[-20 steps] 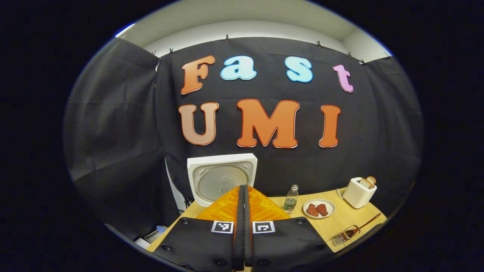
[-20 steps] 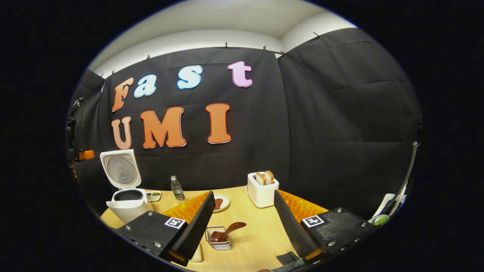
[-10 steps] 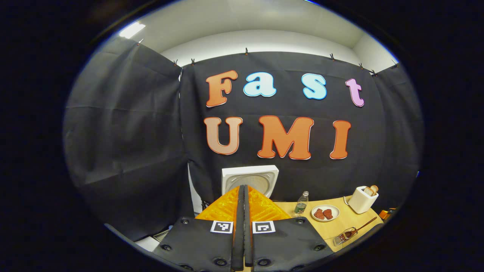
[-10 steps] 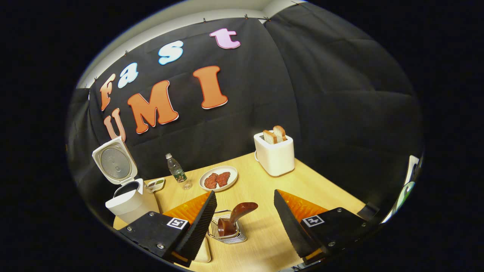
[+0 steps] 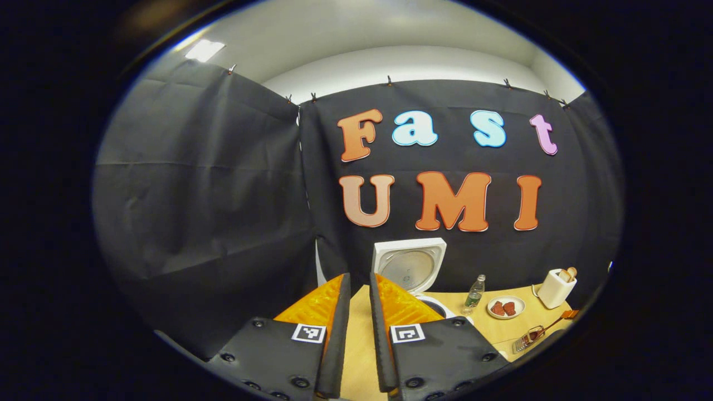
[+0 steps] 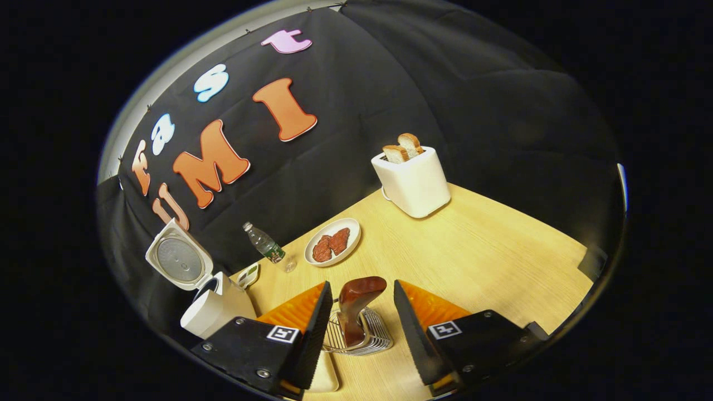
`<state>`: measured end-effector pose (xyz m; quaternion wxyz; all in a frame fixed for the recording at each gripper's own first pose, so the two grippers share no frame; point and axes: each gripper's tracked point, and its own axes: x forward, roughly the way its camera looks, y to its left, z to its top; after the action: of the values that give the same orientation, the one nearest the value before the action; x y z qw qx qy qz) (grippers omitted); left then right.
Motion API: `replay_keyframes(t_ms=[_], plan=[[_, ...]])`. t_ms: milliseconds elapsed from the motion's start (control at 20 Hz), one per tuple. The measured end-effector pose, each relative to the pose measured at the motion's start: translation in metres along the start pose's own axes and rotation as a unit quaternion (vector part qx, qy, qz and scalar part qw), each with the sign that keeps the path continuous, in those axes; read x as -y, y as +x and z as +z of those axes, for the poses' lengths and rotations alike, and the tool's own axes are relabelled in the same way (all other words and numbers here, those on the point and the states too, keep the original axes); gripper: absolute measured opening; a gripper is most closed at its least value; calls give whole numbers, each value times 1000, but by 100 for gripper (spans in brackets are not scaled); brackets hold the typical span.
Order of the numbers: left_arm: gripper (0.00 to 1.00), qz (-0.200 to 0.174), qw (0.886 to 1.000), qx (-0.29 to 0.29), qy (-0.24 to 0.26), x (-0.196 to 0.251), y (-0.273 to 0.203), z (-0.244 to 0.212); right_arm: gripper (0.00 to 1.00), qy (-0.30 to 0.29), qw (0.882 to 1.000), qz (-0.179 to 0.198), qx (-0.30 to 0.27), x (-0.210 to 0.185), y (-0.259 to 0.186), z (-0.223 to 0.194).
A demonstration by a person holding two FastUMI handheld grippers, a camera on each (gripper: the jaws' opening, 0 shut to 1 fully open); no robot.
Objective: Close the left gripper, press the button to open the rice cooker; take a wooden spoon from the chopstick holder with the right hand, scoop a spoonful of rice and pour it into the rice cooker, then put the wooden spoon back into the chopstick holder.
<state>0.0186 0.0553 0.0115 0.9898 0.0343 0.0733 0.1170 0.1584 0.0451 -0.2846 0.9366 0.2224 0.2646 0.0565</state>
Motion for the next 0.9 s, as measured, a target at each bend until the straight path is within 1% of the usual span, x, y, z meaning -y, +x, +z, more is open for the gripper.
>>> replay_keyframes(t_ms=[50,100,150,200,250,350,400,450,500,550,650,800,900], plan=[[41,6,1000,-4,-5,-5,-4,-3,62,13,1000,6,-4,-2,2,0],[51,10,1000,-7,-11,-8,-5,-6,59,21,1000,9,-6,-3,2,-1],[60,12,1000,-10,-16,-10,-7,-10,54,23,1000,10,-2,-4,3,2],[63,19,1000,-11,-19,-13,-8,-10,51,22,1000,10,1,-5,3,3],[75,27,999,-12,-17,-19,-8,-12,45,22,1000,8,1,-5,3,3],[100,35,999,-9,-13,-24,-8,-9,40,40,999,18,5,-11,1,6],[100,36,999,-7,-12,-25,-7,-7,36,53,998,23,5,-17,3,5],[98,34,999,-6,-10,-25,-7,-7,30,59,998,27,5,-23,3,4],[100,31,999,-6,-7,-26,-7,-5,27,60,998,30,6,-29,3,1],[100,29,1000,-5,-4,-28,-6,-6,26,50,998,26,9,-33,2,0],[100,23,1000,-3,-1,-33,-2,-3,16,25,999,22,16,-42,1,2],[100,15,1000,5,-2,-40,5,1,15,0,999,29,34,-63,-14,14],[100,11,1000,15,12,-48,10,2,15,-39,997,26,60,-76,-29,28]])
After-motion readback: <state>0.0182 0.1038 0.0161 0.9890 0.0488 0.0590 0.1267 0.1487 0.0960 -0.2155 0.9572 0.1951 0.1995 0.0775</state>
